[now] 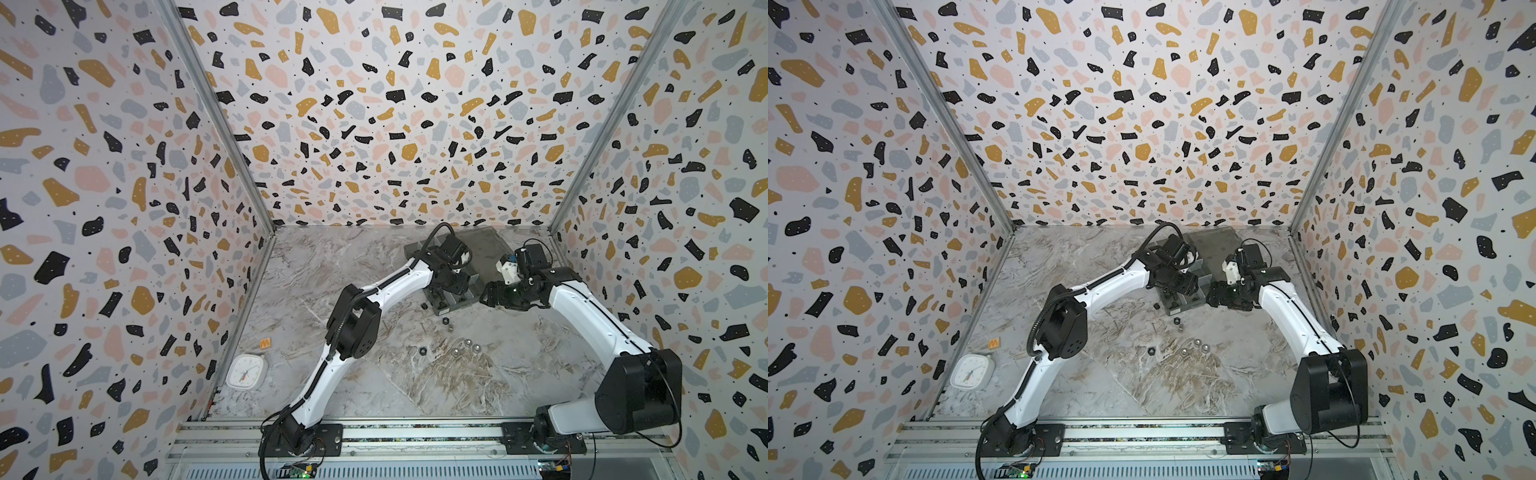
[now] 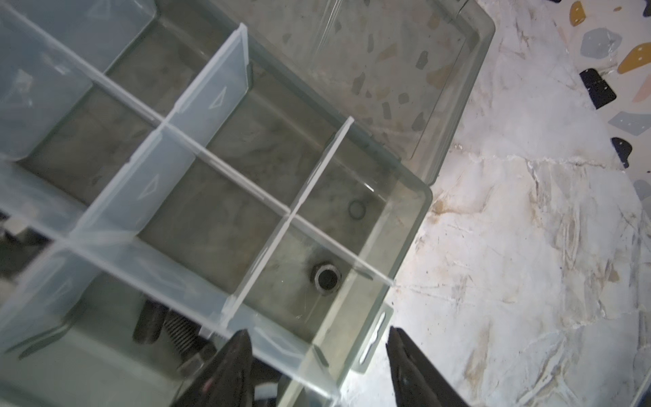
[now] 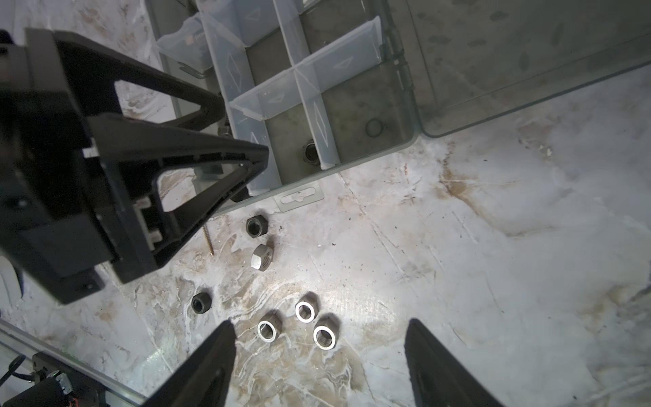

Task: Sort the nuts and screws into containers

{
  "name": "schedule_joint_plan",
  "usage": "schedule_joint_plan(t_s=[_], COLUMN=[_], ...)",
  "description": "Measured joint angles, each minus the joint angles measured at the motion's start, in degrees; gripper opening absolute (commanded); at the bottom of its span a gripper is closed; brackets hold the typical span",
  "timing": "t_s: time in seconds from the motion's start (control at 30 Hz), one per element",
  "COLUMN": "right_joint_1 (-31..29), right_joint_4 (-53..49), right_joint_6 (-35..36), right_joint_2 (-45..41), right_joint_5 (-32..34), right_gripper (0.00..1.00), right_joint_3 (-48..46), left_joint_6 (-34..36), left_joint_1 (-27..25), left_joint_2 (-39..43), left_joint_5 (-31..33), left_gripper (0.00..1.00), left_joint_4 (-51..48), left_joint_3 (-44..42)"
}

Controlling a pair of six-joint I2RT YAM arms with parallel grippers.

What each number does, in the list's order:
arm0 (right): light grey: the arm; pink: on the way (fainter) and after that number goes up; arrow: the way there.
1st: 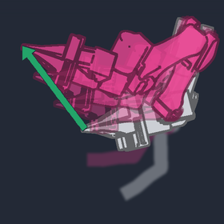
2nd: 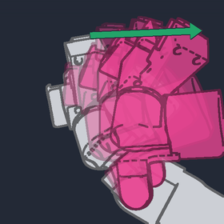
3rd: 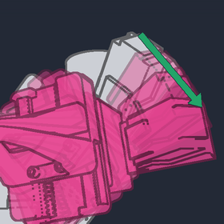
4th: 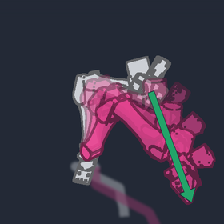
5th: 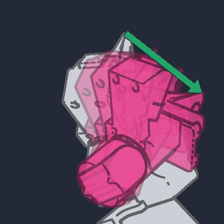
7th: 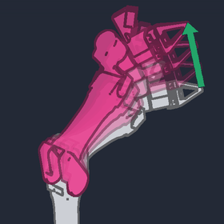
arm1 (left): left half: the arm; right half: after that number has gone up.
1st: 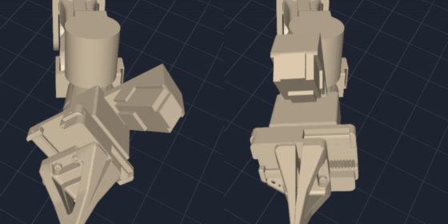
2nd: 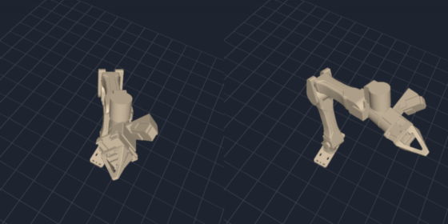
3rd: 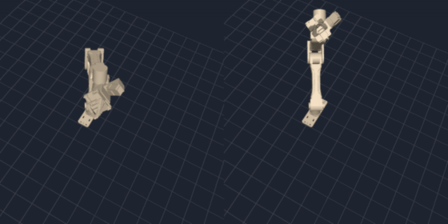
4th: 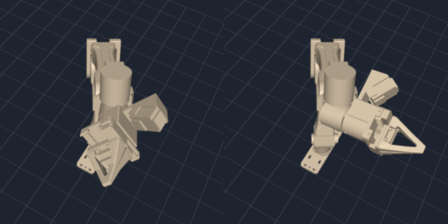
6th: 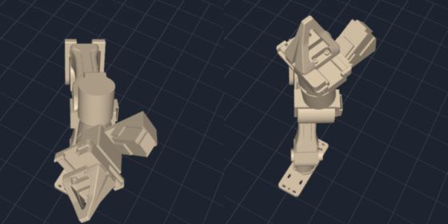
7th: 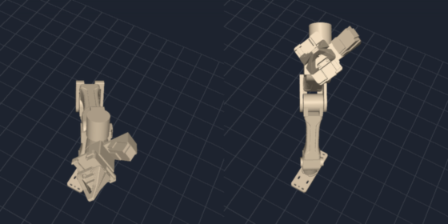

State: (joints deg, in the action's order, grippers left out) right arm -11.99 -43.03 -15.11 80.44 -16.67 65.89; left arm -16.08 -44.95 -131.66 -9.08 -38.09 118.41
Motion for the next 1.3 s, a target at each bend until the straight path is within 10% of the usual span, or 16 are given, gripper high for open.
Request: schedule_joint_plan(t_s=[0.53, 1.3], right_joint_1=[-13.9, -14.0], right_joint_4=[0.7, 1.6], right_joint_6=[-0.4, -0.5], right_joint_2=[6.3, 17.0], right_joint_5=[-0.4, -1.9], right_gripper=[0.78, 0.78], right_joint_3=[4.1, 14.0], left_joint_6=[0.2, 2.2], left_joint_1=[7.2, 8.0], left_joint_2=[22.6, 14.8], left_joint_5=[6.9, 0.2], left_gripper=[0.62, 0.60], left_joint_4=[6.9, 11.6], left_joint_3=[-38.2, -34.7])
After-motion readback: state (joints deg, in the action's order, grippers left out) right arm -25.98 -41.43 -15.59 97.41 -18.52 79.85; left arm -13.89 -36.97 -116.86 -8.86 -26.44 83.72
